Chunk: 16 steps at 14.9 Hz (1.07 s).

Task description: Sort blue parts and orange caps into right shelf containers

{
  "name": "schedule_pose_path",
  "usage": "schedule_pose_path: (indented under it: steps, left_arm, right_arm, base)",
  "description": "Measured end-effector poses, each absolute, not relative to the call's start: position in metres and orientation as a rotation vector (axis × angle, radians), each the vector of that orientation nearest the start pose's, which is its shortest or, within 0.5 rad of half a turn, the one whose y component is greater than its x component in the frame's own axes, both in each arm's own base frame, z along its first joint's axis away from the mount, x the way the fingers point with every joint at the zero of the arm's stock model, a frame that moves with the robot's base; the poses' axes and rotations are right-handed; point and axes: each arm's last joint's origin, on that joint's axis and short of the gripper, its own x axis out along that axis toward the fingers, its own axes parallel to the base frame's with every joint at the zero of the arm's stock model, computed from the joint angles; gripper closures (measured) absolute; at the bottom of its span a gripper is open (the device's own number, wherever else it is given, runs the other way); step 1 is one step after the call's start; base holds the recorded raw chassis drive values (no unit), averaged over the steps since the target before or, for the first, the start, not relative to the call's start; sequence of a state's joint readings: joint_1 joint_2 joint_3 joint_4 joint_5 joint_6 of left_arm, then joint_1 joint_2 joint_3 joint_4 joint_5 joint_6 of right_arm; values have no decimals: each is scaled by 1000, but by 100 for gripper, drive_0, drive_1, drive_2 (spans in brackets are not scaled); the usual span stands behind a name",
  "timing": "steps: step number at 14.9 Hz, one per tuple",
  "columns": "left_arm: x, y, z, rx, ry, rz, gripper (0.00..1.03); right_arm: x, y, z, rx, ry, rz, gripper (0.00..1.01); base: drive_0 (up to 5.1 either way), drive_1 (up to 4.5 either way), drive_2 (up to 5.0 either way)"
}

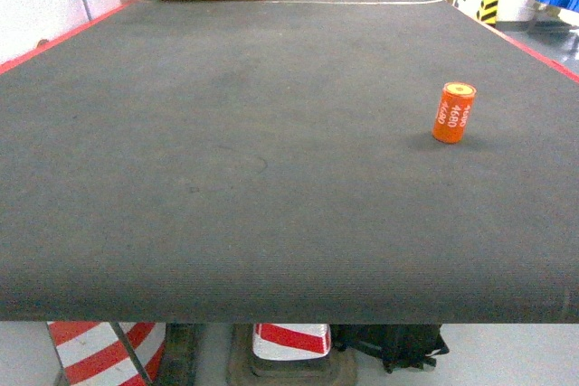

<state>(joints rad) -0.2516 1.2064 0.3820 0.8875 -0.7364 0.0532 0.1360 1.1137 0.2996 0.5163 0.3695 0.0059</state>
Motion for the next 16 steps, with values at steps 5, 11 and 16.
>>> schedule_pose_path:
  steps: [5,11,16]
  left_arm:
    - [223,-37,217,22,-43,486,62]
    - [223,-37,217,22,-43,486,62]
    - [223,-37,217,22,-43,486,62]
  right_arm:
    - [228,10,174,-85,296,-260,3]
    - [236,11,174,-86,302,-261,3]
    - [247,13,188,-79,269,-256,3]
  base:
    - [0,0,0]
    - [0,0,0]
    - [0,0,0]
